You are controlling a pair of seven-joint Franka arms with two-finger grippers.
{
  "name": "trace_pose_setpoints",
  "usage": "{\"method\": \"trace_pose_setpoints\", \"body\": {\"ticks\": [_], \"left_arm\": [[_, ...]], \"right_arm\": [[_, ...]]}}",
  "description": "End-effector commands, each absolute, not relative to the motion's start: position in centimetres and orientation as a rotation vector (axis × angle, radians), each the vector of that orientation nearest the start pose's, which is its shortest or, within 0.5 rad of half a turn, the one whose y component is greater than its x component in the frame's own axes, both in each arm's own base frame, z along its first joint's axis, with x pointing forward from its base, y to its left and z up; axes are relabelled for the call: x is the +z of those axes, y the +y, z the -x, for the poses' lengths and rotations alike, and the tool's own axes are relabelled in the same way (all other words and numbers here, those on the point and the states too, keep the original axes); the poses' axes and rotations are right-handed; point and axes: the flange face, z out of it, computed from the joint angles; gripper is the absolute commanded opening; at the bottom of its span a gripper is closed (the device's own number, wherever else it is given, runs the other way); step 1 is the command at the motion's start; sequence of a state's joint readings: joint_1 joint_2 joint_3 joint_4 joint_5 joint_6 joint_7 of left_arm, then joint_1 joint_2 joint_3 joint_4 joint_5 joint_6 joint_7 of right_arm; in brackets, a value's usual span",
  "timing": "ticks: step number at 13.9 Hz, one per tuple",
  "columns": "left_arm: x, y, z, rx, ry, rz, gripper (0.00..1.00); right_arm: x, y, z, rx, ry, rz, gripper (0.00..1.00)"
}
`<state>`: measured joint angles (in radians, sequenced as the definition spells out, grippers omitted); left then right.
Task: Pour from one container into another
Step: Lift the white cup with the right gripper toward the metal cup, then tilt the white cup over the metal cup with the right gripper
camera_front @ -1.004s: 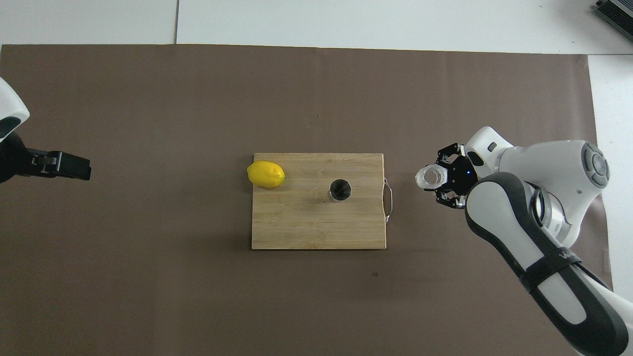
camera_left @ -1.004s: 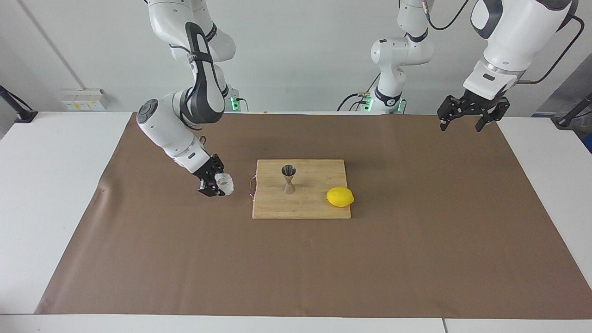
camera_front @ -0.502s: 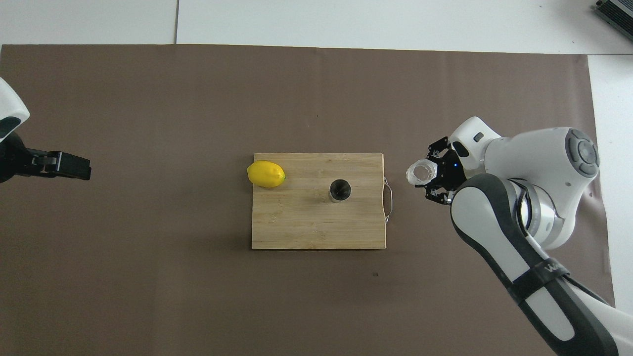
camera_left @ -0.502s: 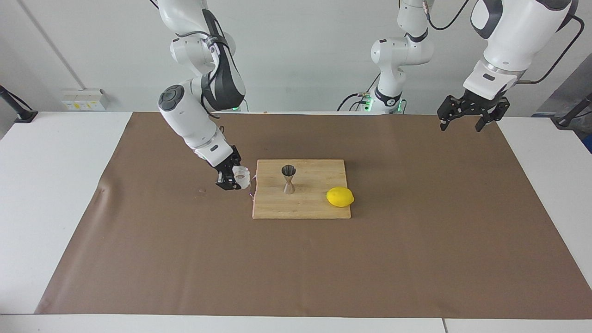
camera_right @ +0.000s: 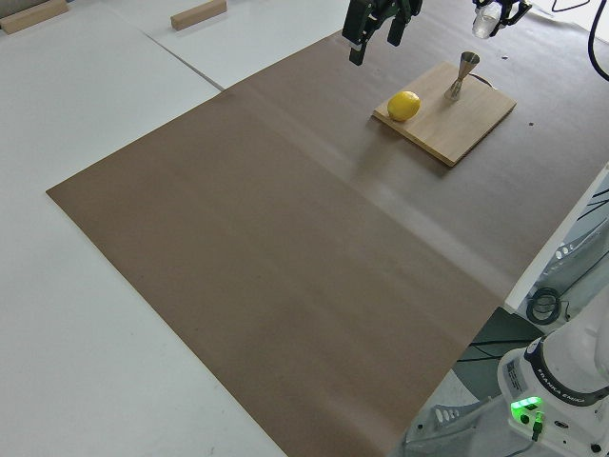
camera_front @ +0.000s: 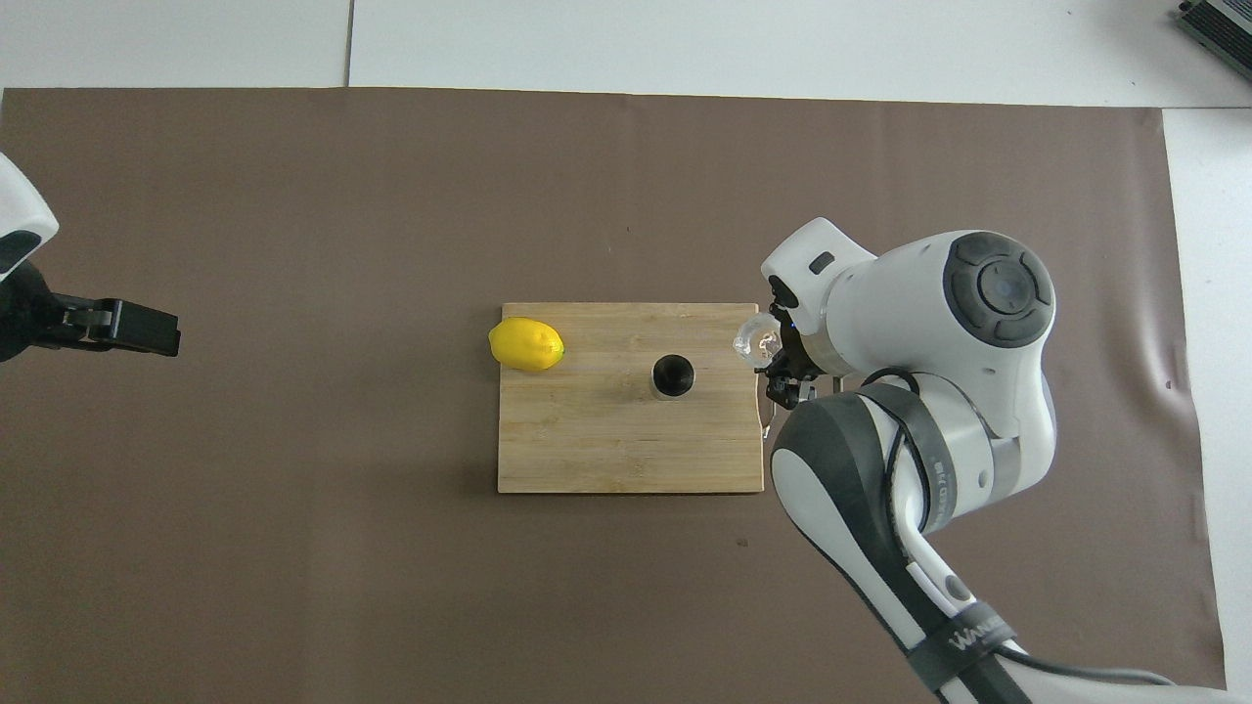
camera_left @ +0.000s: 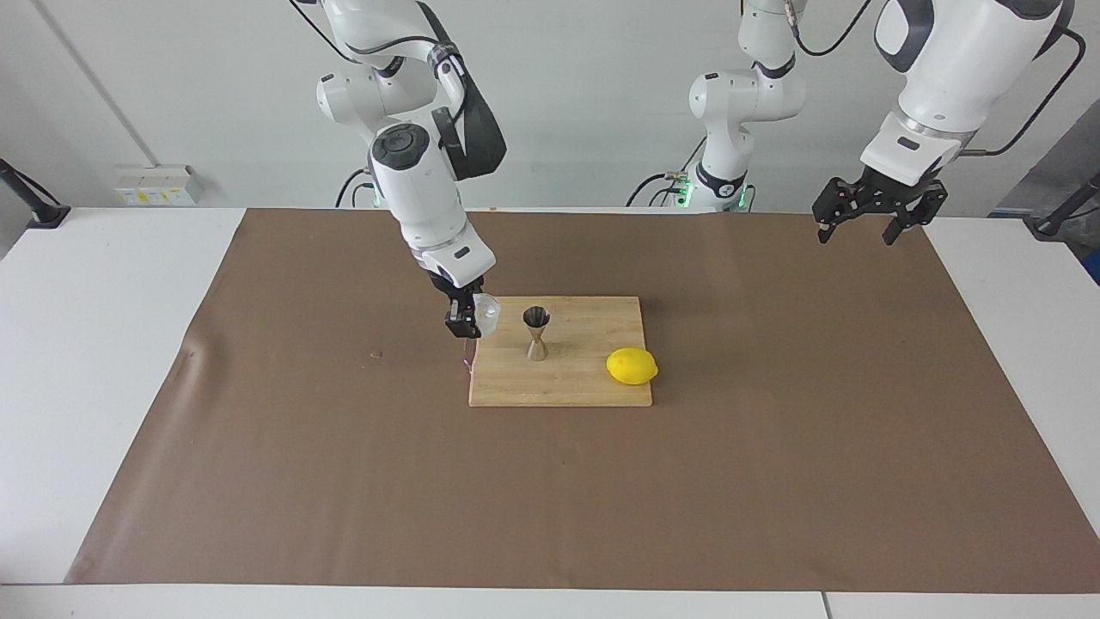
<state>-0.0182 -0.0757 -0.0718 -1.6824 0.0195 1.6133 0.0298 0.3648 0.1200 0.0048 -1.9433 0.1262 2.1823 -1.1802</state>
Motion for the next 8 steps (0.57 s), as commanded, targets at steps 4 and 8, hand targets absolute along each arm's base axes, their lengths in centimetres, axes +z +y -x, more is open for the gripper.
{"method": "trace_pose_setpoints", "body": {"ticks": [4,8], "left_arm": [[61.9,-4.5,-52.4,-0.017,0.194,3.116,1.0],[61.9,-4.5,-52.4,-0.017,0.194,3.117,1.0]], "right_arm": [[43.1,25.2,-55.6,-0.152,-2.15,2.377,0.0],[42.1,27.4,-54.9,-0.123,-2.158,2.459,0.0]]}}
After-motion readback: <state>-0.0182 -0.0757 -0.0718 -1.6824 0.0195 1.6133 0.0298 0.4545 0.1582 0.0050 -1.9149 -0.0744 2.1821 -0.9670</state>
